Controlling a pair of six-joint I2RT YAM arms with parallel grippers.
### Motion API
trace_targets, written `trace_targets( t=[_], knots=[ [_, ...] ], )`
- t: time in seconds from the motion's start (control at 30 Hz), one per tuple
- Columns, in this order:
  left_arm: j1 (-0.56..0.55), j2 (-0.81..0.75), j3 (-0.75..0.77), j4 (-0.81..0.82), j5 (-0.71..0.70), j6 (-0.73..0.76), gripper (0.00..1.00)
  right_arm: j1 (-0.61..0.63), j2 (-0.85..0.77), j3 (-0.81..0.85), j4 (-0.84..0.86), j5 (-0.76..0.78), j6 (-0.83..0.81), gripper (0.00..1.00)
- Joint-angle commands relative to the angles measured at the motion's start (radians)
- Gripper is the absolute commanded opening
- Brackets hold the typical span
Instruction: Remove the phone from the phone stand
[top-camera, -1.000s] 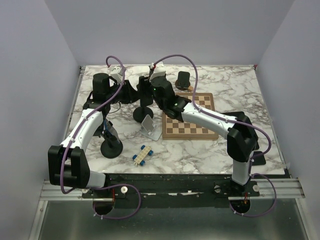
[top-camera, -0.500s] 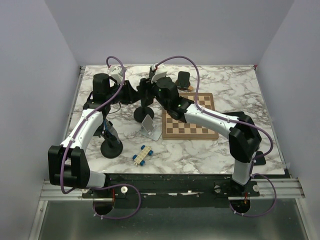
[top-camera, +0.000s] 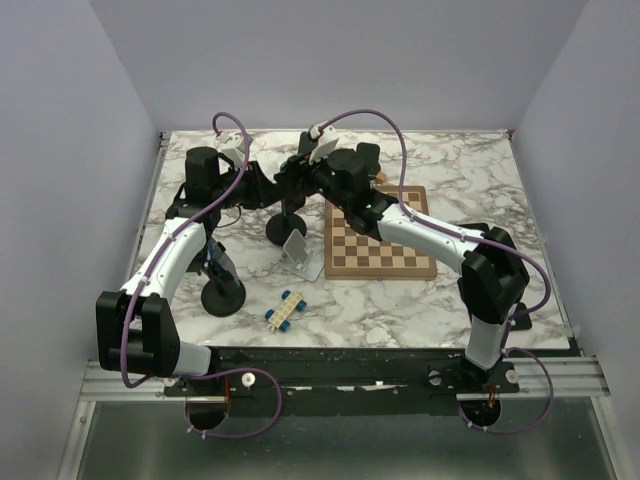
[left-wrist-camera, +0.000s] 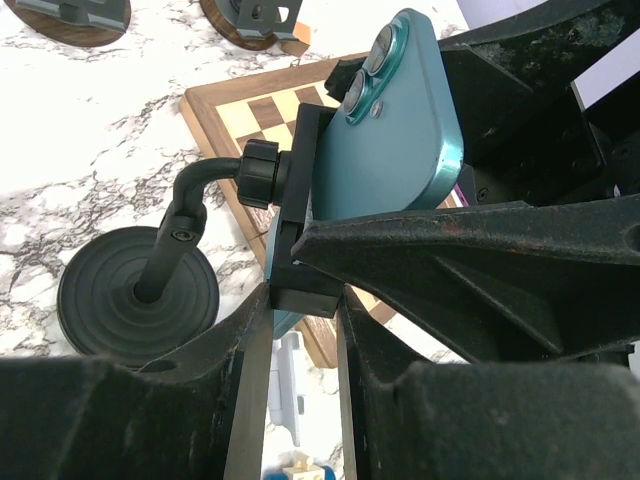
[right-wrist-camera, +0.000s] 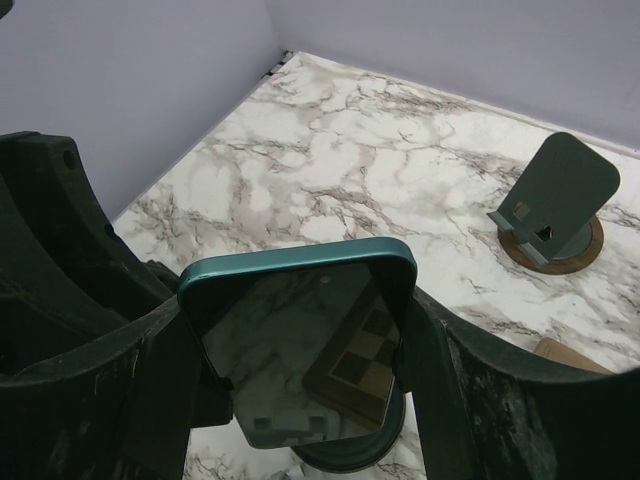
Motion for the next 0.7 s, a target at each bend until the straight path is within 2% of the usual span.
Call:
trace_targets(
  t=[0.0, 0.67],
  knots=[
    [0.043, -0.012, 0.026, 0.019, -0.029, 0.01, 0.0, -0.043, -0.059, -0.042, 0.003, -0.029, -0.056, 0.01],
    [0.045, -0.019, 0.058, -0.067, -0.06, 0.049, 0.0, -0.045, -0.077, -0.062, 0.048, -0.257, -0.032, 0.01]
  ],
)
